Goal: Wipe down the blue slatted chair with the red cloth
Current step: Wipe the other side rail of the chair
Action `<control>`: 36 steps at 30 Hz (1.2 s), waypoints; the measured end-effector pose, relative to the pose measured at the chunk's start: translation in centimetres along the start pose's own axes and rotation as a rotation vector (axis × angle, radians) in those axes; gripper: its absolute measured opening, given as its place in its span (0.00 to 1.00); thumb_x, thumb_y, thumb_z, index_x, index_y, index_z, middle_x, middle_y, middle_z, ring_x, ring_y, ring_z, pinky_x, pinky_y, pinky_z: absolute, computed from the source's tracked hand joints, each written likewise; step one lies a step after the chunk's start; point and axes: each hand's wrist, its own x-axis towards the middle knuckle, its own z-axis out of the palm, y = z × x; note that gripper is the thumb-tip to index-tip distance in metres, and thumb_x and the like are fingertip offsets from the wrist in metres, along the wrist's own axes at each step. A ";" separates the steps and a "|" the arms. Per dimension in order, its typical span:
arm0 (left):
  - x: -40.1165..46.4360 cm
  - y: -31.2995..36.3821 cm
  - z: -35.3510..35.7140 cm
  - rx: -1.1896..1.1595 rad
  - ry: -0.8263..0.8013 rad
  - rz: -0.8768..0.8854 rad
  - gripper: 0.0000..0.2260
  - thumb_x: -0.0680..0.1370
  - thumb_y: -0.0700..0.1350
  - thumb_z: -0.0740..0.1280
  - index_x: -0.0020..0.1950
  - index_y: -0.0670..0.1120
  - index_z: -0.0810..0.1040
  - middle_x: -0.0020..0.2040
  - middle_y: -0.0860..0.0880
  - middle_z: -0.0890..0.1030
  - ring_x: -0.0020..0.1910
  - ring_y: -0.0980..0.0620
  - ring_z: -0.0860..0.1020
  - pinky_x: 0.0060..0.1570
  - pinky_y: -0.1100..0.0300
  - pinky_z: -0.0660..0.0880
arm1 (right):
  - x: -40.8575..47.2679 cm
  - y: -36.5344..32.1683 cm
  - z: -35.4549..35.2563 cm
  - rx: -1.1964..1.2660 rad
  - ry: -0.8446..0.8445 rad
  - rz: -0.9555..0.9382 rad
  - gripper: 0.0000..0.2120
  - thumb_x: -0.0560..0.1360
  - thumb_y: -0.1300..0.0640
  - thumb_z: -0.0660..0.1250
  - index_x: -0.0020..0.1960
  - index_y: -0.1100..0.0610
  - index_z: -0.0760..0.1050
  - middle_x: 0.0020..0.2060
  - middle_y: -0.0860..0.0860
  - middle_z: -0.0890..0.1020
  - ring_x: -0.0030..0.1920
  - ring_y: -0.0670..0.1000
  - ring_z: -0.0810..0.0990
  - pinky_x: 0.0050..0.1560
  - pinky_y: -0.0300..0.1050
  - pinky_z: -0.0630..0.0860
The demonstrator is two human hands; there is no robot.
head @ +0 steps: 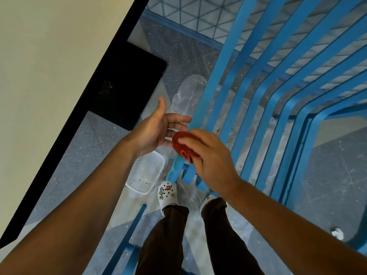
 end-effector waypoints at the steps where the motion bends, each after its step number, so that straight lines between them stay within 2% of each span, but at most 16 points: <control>1: -0.1 -0.1 0.0 0.003 -0.003 -0.001 0.43 0.71 0.74 0.43 0.63 0.46 0.82 0.54 0.44 0.82 0.52 0.45 0.79 0.46 0.54 0.79 | -0.7 -0.4 0.3 -0.004 -0.012 -0.010 0.17 0.76 0.56 0.68 0.63 0.57 0.81 0.61 0.56 0.81 0.56 0.58 0.81 0.54 0.52 0.82; 4: -0.4 -0.4 0.0 0.023 -0.010 0.014 0.42 0.70 0.74 0.44 0.63 0.48 0.82 0.53 0.45 0.83 0.52 0.44 0.78 0.54 0.50 0.77 | -1.4 -0.6 0.4 -0.023 -0.031 -0.075 0.18 0.77 0.53 0.62 0.62 0.57 0.81 0.61 0.55 0.81 0.54 0.57 0.81 0.52 0.47 0.80; 7: -0.5 -0.8 -0.2 0.053 0.000 0.031 0.42 0.71 0.74 0.43 0.65 0.49 0.81 0.58 0.41 0.82 0.57 0.39 0.78 0.63 0.42 0.74 | -0.7 0.3 -0.2 -0.083 -0.037 -0.153 0.18 0.77 0.52 0.61 0.62 0.56 0.81 0.61 0.55 0.81 0.52 0.56 0.81 0.50 0.48 0.80; 10: -0.4 -1.2 -0.5 0.064 -0.003 0.044 0.43 0.73 0.75 0.42 0.66 0.47 0.80 0.63 0.37 0.80 0.62 0.34 0.78 0.58 0.44 0.79 | 0.8 1.5 -0.7 -0.043 0.017 -0.116 0.17 0.77 0.55 0.63 0.62 0.56 0.82 0.63 0.55 0.80 0.55 0.59 0.81 0.51 0.54 0.82; 14: -0.3 -1.7 -0.5 -0.010 -0.012 0.036 0.45 0.75 0.73 0.37 0.63 0.46 0.82 0.55 0.41 0.81 0.50 0.43 0.79 0.48 0.52 0.80 | 4.1 3.7 -2.2 0.007 0.106 -0.028 0.16 0.78 0.58 0.63 0.64 0.56 0.81 0.66 0.55 0.78 0.62 0.58 0.79 0.58 0.56 0.81; 18: -0.2 -2.2 -0.5 -0.078 -0.032 0.024 0.48 0.75 0.74 0.36 0.68 0.42 0.78 0.61 0.37 0.78 0.54 0.40 0.76 0.52 0.50 0.76 | 5.3 4.4 -2.7 0.023 0.159 0.047 0.18 0.78 0.65 0.67 0.66 0.54 0.80 0.69 0.54 0.75 0.66 0.55 0.77 0.61 0.55 0.80; 22: -0.6 -2.2 -0.4 -0.057 -0.008 0.046 0.43 0.77 0.72 0.39 0.65 0.43 0.80 0.58 0.39 0.79 0.51 0.43 0.78 0.50 0.52 0.77 | 3.3 3.1 -1.9 0.040 0.113 0.055 0.20 0.78 0.58 0.68 0.70 0.56 0.76 0.71 0.56 0.70 0.66 0.56 0.75 0.58 0.54 0.81; 25: -0.9 -2.3 0.1 0.000 0.021 0.088 0.39 0.78 0.70 0.42 0.62 0.46 0.82 0.56 0.41 0.81 0.51 0.44 0.78 0.49 0.55 0.78 | 1.1 1.8 -1.2 0.051 0.035 0.031 0.27 0.75 0.50 0.68 0.72 0.58 0.73 0.72 0.56 0.69 0.67 0.55 0.74 0.56 0.53 0.82; 27: -1.1 -2.3 0.3 0.021 0.051 0.098 0.38 0.77 0.71 0.44 0.61 0.46 0.82 0.56 0.42 0.81 0.52 0.43 0.79 0.50 0.54 0.78 | -0.1 0.9 -0.7 0.060 0.029 0.025 0.29 0.75 0.45 0.69 0.71 0.58 0.75 0.71 0.56 0.71 0.66 0.56 0.75 0.56 0.53 0.81; 30: -1.4 -2.4 0.6 0.053 0.069 0.107 0.39 0.78 0.71 0.43 0.64 0.47 0.81 0.61 0.41 0.82 0.59 0.39 0.80 0.57 0.48 0.78 | -0.3 -0.1 -0.1 0.060 0.074 0.052 0.27 0.76 0.36 0.68 0.65 0.55 0.80 0.68 0.54 0.74 0.62 0.55 0.78 0.53 0.53 0.82; 32: -1.5 -2.4 0.6 0.061 0.067 0.111 0.39 0.76 0.71 0.44 0.65 0.47 0.81 0.62 0.40 0.82 0.60 0.40 0.80 0.58 0.48 0.78 | 0.5 0.0 0.1 0.041 0.109 0.065 0.22 0.76 0.38 0.69 0.61 0.53 0.82 0.65 0.54 0.76 0.58 0.55 0.80 0.49 0.53 0.83; 34: -1.4 -2.4 0.6 0.052 0.060 0.122 0.38 0.76 0.71 0.44 0.61 0.48 0.82 0.56 0.42 0.83 0.54 0.44 0.80 0.52 0.54 0.78 | 1.6 0.5 -0.2 0.013 0.135 0.049 0.17 0.77 0.42 0.71 0.58 0.53 0.83 0.62 0.54 0.76 0.54 0.55 0.80 0.45 0.54 0.83; 36: -1.3 -2.5 0.5 0.011 0.044 0.129 0.38 0.76 0.71 0.43 0.58 0.48 0.83 0.53 0.44 0.82 0.49 0.47 0.79 0.47 0.57 0.78 | 2.6 1.1 -0.7 -0.038 0.159 0.010 0.14 0.77 0.45 0.72 0.58 0.53 0.83 0.61 0.55 0.76 0.54 0.56 0.79 0.45 0.53 0.82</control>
